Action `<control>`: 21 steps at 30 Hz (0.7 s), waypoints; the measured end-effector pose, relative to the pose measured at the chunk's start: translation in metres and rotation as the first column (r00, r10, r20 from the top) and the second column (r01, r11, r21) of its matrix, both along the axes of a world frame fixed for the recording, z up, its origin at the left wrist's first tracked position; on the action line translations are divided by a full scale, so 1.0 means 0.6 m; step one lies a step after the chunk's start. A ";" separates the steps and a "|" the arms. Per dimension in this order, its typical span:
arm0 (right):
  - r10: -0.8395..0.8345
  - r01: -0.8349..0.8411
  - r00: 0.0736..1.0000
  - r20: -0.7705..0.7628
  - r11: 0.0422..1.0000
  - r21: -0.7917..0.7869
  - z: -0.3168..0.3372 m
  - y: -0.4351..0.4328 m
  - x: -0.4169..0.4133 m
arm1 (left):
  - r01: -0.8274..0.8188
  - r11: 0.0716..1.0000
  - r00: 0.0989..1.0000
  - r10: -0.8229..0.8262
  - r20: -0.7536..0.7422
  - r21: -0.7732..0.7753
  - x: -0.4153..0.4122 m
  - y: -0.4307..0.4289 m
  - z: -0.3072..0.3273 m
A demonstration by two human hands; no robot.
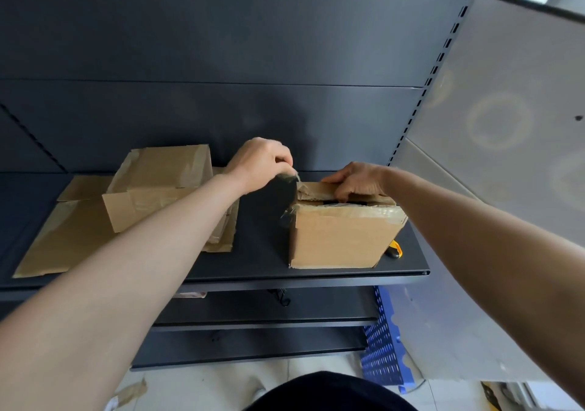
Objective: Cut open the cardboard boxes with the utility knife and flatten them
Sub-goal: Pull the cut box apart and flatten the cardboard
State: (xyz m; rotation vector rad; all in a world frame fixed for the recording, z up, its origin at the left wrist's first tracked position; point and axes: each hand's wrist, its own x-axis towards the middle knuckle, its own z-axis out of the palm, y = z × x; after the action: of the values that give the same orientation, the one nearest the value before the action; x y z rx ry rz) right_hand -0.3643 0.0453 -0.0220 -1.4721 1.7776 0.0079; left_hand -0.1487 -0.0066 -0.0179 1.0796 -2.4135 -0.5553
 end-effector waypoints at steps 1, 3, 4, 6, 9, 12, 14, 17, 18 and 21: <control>-0.001 0.001 1.000 0.002 1.000 0.003 0.001 0.001 0.001 | 0.004 0.988 1.000 0.000 -0.024 0.156 0.005 0.002 0.010; 0.000 0.000 1.000 -0.002 1.000 0.006 0.002 0.001 0.001 | 0.042 0.922 0.995 -0.003 -0.100 0.386 0.011 0.007 0.019; 0.005 -0.005 1.000 -0.011 1.000 0.008 0.003 0.001 0.000 | 0.059 0.881 0.984 0.028 -0.175 0.470 0.014 0.010 0.017; 0.033 -0.033 0.999 -0.017 0.999 0.033 0.005 0.002 0.000 | 0.029 0.828 0.922 0.194 -0.334 0.560 0.014 0.015 0.012; 0.138 -0.135 0.989 -0.051 0.990 0.043 0.011 0.004 0.003 | -0.199 0.853 0.940 0.305 -0.152 0.483 -0.005 0.029 0.008; 0.158 -0.163 0.980 -0.118 0.986 -0.040 0.015 0.007 0.007 | -0.337 0.830 0.932 0.226 0.284 0.445 -0.046 0.068 0.014; 0.097 -0.102 0.993 -0.065 0.991 -0.082 0.016 0.006 0.002 | -0.427 0.780 0.890 0.272 0.367 0.457 -0.069 0.083 0.012; -0.027 0.027 1.000 0.003 0.990 -0.141 0.021 0.003 -0.006 | -0.504 0.785 0.857 0.401 0.325 0.361 -0.079 0.082 0.010; -0.039 0.035 0.999 -0.020 0.986 -0.164 0.026 0.001 -0.006 | -0.526 0.798 0.845 0.451 0.288 0.292 -0.077 0.082 0.010; -0.049 0.015 0.988 -0.147 0.975 -0.221 0.037 -0.002 -0.004 | -0.574 0.815 0.815 0.558 0.157 0.085 -0.071 0.082 0.011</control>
State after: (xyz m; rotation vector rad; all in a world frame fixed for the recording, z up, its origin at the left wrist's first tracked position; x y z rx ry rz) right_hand -0.3664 0.0440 0.0003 -1.6356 1.9765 -0.0983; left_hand -0.1913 0.0424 -0.0111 1.8478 -2.0072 -0.4430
